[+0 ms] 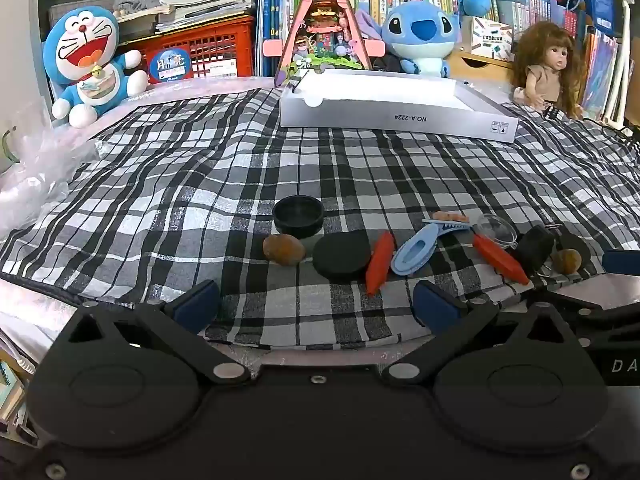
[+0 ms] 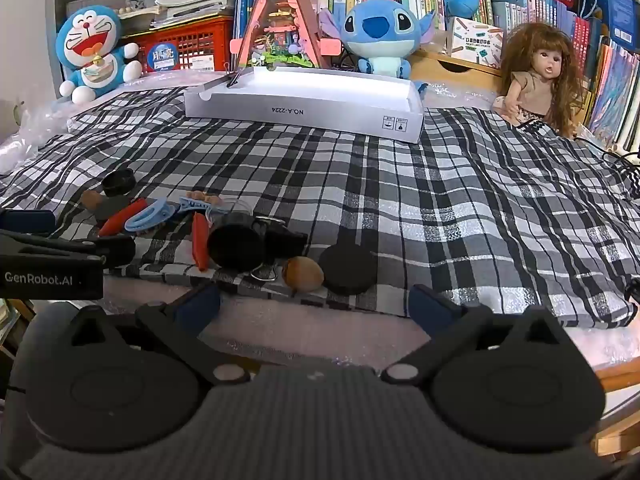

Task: Organize rigid objects

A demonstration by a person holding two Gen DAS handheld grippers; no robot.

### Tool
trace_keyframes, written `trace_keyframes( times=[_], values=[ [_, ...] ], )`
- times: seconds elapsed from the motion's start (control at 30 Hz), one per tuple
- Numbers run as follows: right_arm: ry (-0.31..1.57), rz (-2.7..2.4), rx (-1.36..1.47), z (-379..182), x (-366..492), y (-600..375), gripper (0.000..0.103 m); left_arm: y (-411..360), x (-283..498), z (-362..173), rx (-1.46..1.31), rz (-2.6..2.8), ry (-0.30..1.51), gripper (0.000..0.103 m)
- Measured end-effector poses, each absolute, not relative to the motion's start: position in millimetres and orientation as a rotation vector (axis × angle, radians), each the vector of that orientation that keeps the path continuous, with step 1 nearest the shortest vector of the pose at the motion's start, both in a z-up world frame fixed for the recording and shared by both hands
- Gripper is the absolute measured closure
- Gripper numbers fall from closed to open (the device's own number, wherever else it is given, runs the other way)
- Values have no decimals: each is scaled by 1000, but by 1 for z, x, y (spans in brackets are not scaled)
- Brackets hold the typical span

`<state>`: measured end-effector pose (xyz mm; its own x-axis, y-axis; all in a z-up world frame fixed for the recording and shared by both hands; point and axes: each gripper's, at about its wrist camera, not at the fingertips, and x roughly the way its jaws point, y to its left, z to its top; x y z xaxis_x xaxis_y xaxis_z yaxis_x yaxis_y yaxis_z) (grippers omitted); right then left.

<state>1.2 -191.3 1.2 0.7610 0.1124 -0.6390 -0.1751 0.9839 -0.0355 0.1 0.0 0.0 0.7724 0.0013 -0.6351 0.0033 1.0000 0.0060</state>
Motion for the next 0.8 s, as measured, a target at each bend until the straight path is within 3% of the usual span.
trace_keyframes(
  times=[0.8],
  values=[
    [690,156,-99,1,1,-190,0,0,0,0,8,-1,691,0]
  ],
)
